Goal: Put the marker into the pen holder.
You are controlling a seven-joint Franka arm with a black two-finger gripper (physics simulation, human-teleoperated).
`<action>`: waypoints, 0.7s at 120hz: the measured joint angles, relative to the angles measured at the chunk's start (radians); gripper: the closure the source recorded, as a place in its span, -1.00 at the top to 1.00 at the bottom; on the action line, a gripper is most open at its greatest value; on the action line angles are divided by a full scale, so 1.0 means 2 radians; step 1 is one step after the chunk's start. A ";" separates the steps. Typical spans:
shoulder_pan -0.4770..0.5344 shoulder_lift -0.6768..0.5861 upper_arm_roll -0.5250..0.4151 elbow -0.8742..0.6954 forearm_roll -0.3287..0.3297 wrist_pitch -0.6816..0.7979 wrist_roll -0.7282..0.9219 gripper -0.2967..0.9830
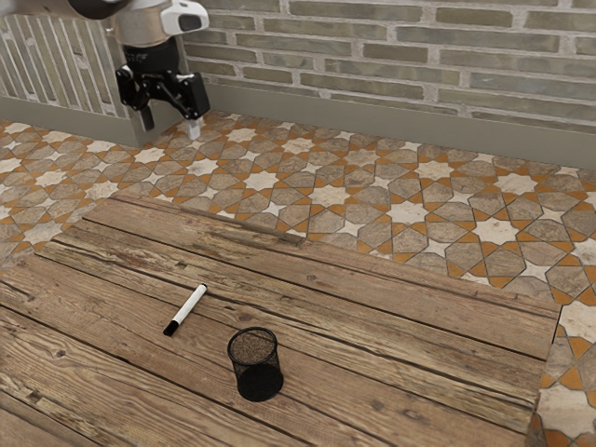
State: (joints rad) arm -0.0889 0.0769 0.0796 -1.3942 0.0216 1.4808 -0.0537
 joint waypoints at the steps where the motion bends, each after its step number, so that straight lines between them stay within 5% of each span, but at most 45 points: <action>1: 0.000 0.000 -0.001 0.000 0.000 0.000 0.000 0.54; 40: -0.013 -0.053 0.002 -0.056 0.015 -0.016 -0.005 0.54; 60: -0.004 -0.144 0.046 -0.234 0.035 0.033 -0.010 0.54; 84: -0.001 -0.129 0.069 -0.362 0.039 0.145 -0.017 0.54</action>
State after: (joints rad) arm -0.0916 -0.1815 0.2186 -2.1184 0.1001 1.7711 -0.0877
